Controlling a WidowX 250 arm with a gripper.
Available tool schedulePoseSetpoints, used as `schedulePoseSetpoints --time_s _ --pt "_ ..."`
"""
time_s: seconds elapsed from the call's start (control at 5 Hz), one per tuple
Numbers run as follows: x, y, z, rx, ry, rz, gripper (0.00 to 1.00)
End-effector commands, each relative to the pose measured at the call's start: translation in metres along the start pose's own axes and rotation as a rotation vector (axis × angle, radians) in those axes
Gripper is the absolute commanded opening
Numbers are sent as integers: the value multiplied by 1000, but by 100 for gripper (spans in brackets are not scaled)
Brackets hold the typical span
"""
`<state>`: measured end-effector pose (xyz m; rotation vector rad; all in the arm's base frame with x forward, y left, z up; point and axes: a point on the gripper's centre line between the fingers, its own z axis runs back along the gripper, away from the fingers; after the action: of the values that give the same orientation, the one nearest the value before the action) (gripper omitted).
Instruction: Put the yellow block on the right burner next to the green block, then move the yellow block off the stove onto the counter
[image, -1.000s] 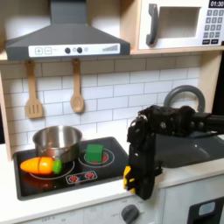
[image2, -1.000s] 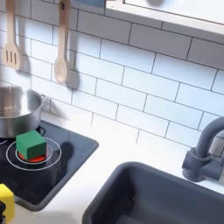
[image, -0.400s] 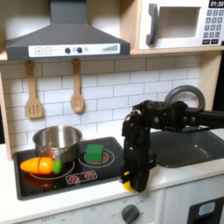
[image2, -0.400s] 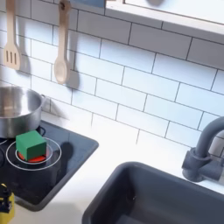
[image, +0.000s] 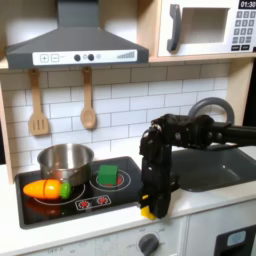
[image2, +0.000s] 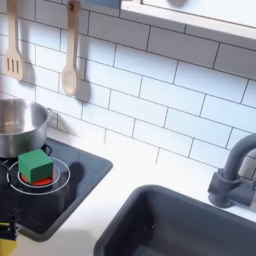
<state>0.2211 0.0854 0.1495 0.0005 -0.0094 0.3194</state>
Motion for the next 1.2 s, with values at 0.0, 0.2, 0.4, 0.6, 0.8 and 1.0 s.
schedulePoseSetpoints --time_s 0.0,0.2,0.4,0.6,0.8,1.0 --pt "2 -3 1 0 -7 2 0" --pt "5 -7 4 -1 -21 -7 0" --pt "5 -6 2 2 -14 -3 0" --pt "5 -6 1 0 -12 -3 0" --pt "7 -5 1 1 -12 -3 0" --pt "10 -4 2 -1 -16 -3 0"
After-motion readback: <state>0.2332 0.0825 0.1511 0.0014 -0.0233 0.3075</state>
